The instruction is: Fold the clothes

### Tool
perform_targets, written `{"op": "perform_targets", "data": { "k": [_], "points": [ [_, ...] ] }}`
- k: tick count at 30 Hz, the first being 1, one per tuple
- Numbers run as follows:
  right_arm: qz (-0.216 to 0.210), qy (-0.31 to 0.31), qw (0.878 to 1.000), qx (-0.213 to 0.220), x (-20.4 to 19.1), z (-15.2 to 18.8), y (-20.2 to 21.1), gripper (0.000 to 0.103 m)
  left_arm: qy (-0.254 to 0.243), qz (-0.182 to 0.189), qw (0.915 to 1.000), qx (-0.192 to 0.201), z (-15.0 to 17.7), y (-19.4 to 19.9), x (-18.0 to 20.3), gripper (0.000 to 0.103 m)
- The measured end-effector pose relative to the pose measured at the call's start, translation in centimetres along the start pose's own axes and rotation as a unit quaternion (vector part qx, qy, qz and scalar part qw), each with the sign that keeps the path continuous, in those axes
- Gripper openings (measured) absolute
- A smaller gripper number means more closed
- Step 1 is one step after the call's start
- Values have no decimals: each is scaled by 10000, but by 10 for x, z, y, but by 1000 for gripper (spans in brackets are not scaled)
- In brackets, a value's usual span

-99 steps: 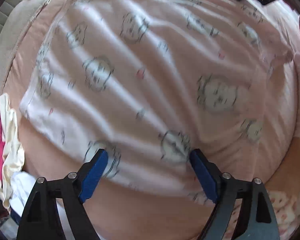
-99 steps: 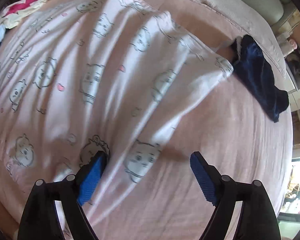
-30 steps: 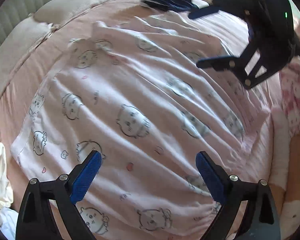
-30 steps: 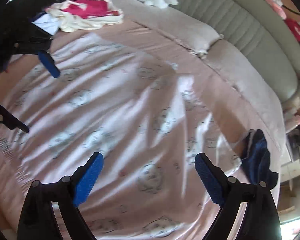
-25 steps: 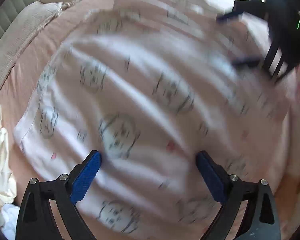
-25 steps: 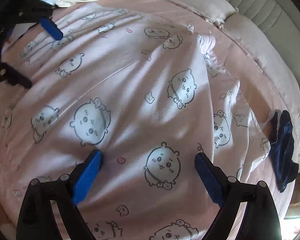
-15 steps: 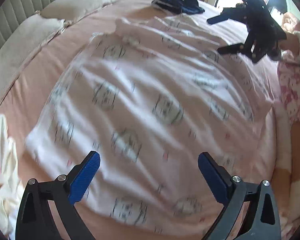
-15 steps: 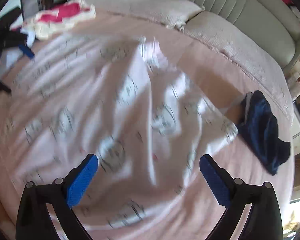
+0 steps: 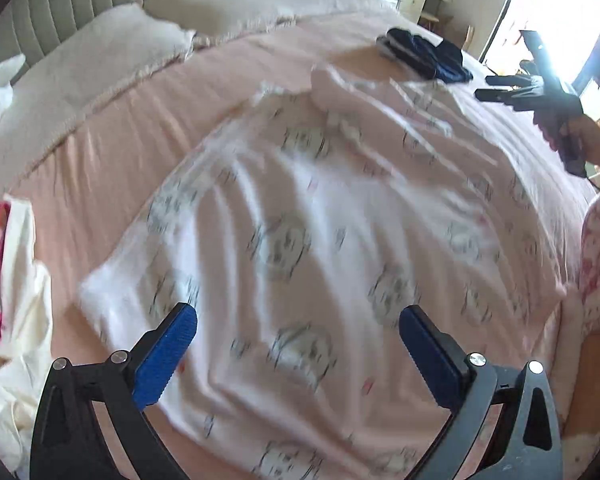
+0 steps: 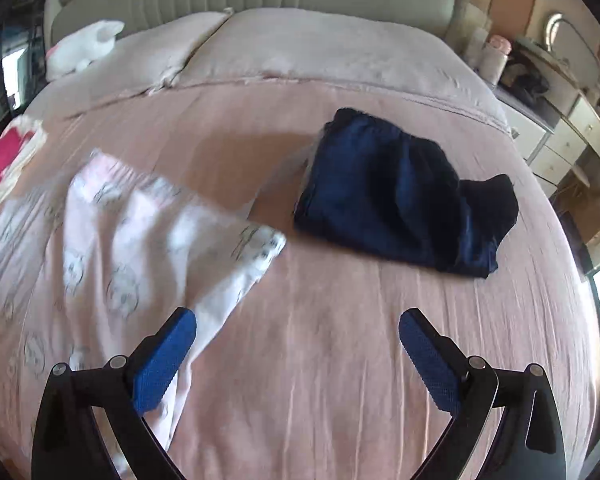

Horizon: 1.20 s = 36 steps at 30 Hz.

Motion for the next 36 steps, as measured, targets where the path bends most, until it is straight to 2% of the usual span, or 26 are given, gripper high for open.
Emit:
{"op": "perform_targets", "data": {
  "k": [1,3,5,8,9,11,12,15,17,18,20,22,23,25,26,27,29,30,31,32,33,34,36],
  "points": [
    [53,-39,10000,26,3,-6,-5,94,-49,-94,9999,69,-22,-16,12,103],
    [160,-116,9998,79,9,-19,-15,66,-143,-98,9996,226,-37,-28,18,103],
    [266,-193,9994,132,16,-32,-26,64,-212,101,9989,408,-53,-38,35,103],
    [490,51,9988,54,17,-32,-37,54,-490,290,9971,498,-80,-65,71,100],
    [571,173,9982,10,17,-30,-41,54,-688,162,9966,430,-88,-78,84,97],
    [762,379,9964,-59,18,-26,-45,57,-1095,-543,9924,172,-92,-101,85,92],
    [961,337,9948,-21,29,-24,-38,63,-1048,-649,9923,85,-96,-109,80,94],
    [1472,179,9889,110,59,-19,-18,75,-227,-575,9981,60,-115,-103,52,92],
    [1170,-151,9925,310,64,-19,-12,75,20,-288,9980,563,-128,-83,43,92],
    [1006,-194,9941,363,61,-22,-10,75,-17,-211,9971,737,-134,-77,43,92],
    [448,-173,9966,670,53,-32,1,75,-376,-149,9958,824,-143,-74,51,91],
    [35,-278,9945,1005,49,-41,12,77,-871,-8,9935,739,-148,-83,62,85],
    [-96,-369,9929,1127,50,-44,14,77,-1119,35,9914,680,-152,-90,72,81],
    [-348,-516,9890,1340,51,-50,14,77,-1431,-74,9888,425,-155,-110,88,66],
    [-420,-441,9896,1301,49,-53,6,77,-1560,-143,9873,279,-157,-120,95,47],
    [-417,-316,9920,1150,45,-54,-4,77,-1688,-212,9853,133,-158,-131,102,37],
    [-389,-185,9950,902,38,-54,-19,76,-1590,-149,9871,42,-161,-135,102,36],
    [-376,-119,9962,778,35,-54,-27,76,-1464,-119,9892,26,-163,-134,98,29],
    [-362,-53,9972,653,31,-54,-34,73,-1318,-115,9912,43,-163,-130,94,24],
    [-348,13,9980,529,28,-54,-42,57,-1173,-104,9930,96,-163,-127,90,18],
    [-334,78,9986,404,24,-53,-50,21,-1027,-94,9946,149,-163,-123,85,13],
    [-312,111,9989,325,22,-54,-54,8,-913,-113,9956,201,-162,-120,82,12],
    [-255,-43,9986,457,25,-57,-46,7,-728,-192,9966,330,-160,-112,74,7]
  ]
}}
Point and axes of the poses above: each gripper's, at about its wrist camera, not at the fingertips, and y roughly against the way its jaws point, x to its right, z to its underside, the point moved 5 cm from there along -y, roughly the way its jaws point, and after that the axes turned 14 degrees about -z, right-handed, at the moved point
